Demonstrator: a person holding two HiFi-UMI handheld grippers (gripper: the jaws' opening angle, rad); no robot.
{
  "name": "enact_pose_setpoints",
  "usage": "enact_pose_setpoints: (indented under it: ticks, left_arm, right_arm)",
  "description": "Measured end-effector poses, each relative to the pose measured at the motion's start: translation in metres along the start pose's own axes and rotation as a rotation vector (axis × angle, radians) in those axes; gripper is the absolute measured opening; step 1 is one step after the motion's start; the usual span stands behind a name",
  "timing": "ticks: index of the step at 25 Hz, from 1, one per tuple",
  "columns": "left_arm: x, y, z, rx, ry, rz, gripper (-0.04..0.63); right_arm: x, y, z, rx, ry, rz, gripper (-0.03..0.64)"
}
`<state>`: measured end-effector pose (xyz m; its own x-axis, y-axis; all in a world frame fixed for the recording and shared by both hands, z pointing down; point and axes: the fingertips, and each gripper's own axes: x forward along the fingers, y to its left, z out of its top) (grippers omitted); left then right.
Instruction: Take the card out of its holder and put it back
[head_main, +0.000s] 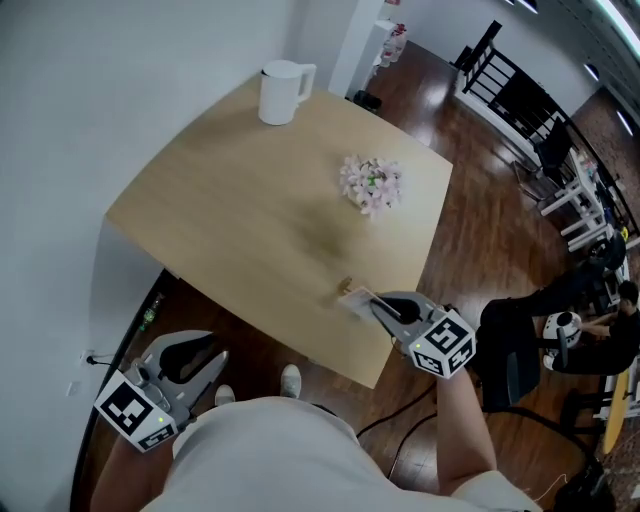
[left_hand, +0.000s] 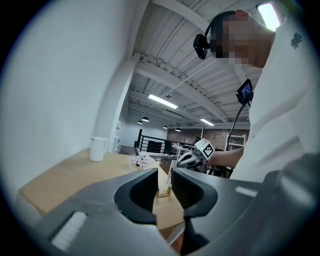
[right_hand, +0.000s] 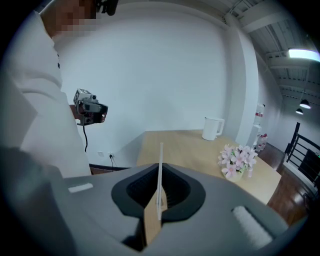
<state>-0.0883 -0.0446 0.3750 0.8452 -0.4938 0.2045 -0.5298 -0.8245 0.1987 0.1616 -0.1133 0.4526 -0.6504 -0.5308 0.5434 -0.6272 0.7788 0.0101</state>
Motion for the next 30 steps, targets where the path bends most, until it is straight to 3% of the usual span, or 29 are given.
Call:
enact_pose_setpoints:
  ticks: [11,30]
  left_arm:
    - [0.047,-0.008,0.001,-0.031,0.021,0.09,0.091]
    - [0.066,-0.013,-0.002,-0.071,0.053,0.171,0.09]
  right_arm:
    - [0.023,-0.082,-0.046,0.0,0.043,0.035,0.021]
    - [0.055,-0.105,-0.084,0.0,0.08,0.119,0.021]
